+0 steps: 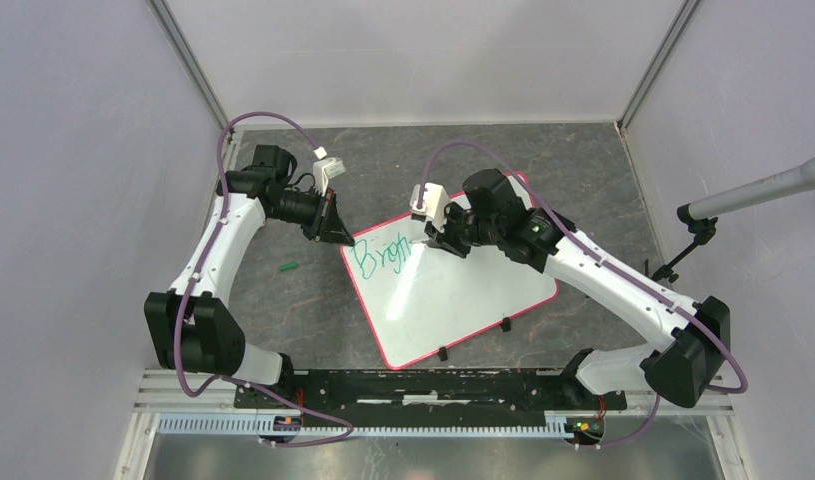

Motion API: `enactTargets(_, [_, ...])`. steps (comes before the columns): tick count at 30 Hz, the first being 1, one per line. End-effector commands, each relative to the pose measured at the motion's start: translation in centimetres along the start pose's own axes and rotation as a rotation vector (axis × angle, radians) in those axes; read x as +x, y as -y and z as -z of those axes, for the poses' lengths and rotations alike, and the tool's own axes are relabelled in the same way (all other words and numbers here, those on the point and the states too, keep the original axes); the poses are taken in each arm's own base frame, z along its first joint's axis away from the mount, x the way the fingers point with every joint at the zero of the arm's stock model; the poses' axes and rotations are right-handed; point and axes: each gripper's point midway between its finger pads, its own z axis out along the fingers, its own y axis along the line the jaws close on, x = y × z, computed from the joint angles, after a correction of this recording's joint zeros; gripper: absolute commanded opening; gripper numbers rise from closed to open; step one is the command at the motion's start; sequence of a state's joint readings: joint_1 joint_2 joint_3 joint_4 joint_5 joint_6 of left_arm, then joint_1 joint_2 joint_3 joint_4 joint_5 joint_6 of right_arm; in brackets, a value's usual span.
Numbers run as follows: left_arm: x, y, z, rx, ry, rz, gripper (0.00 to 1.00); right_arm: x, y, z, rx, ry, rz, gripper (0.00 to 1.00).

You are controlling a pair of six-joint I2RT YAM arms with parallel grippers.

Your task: Write a sentence on the whiteboard

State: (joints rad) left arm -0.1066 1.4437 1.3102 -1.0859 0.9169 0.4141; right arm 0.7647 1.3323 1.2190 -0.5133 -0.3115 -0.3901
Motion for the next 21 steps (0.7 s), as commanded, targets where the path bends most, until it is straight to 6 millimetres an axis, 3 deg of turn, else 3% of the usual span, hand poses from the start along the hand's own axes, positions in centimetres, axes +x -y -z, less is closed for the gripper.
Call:
enactTargets(1, [0.9,0.0,-1.1,0.004,-0.050,-0.084,0.02,-0.1,1.5,0.2,0.047,0.012,0.002,0.00])
enactTargets(10, [0.9,0.0,-1.2,0.007,-0.050,-0.083,0.02,0.3,2.2,1.4,0.068,-0.009,0.002,0.00])
enactTargets(21, [0.9,0.1,-1.1,0.008,-0.049,-0.088,0.02,-3.2,1.8,2.4,0.033,0.097,0.019,0.00])
